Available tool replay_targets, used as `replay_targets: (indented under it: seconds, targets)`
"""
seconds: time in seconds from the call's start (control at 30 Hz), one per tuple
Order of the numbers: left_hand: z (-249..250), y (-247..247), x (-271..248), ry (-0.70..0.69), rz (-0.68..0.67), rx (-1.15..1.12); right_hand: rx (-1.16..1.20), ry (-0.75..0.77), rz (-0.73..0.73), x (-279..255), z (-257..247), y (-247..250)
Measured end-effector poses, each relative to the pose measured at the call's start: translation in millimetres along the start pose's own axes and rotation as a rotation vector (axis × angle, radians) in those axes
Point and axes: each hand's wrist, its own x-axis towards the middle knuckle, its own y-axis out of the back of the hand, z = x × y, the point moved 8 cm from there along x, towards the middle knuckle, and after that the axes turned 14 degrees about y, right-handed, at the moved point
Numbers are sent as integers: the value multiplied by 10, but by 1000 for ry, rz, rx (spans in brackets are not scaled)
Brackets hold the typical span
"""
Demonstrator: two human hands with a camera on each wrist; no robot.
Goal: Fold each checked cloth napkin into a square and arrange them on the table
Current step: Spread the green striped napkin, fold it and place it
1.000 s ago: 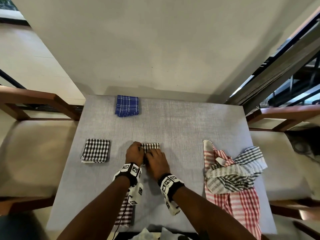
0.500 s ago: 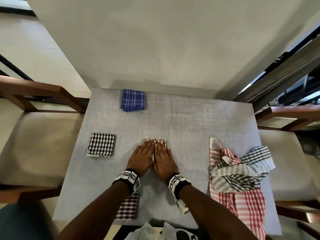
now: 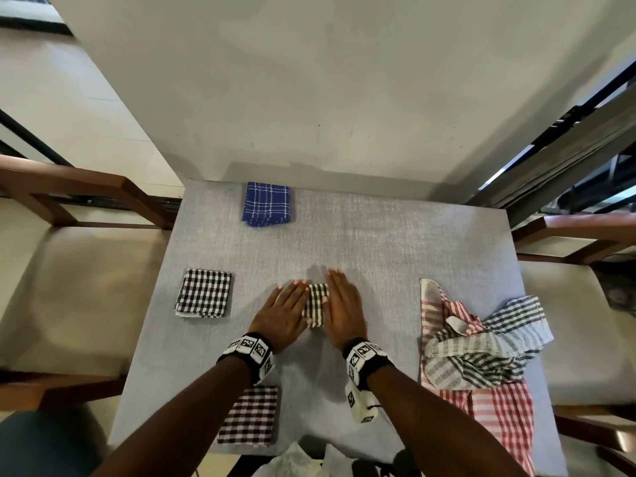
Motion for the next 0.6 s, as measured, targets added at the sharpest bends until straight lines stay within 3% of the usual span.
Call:
replay_targets:
  seconds: [0.1,0.23,0.37,0.6]
  targets:
    - [-1,-23,23,-26,1,19,-115,150,-216,79,-217,-298]
    - [-57,-63,36,-62,-7,43,-213,146,-299,-11,-115,-406]
    - [-102,-104,49,-85,-20,60,-236,130,-326,-26,-80,-426]
    - [-130,-249,96,-92,-41,68,-144,42,-251,-54,-51,-466]
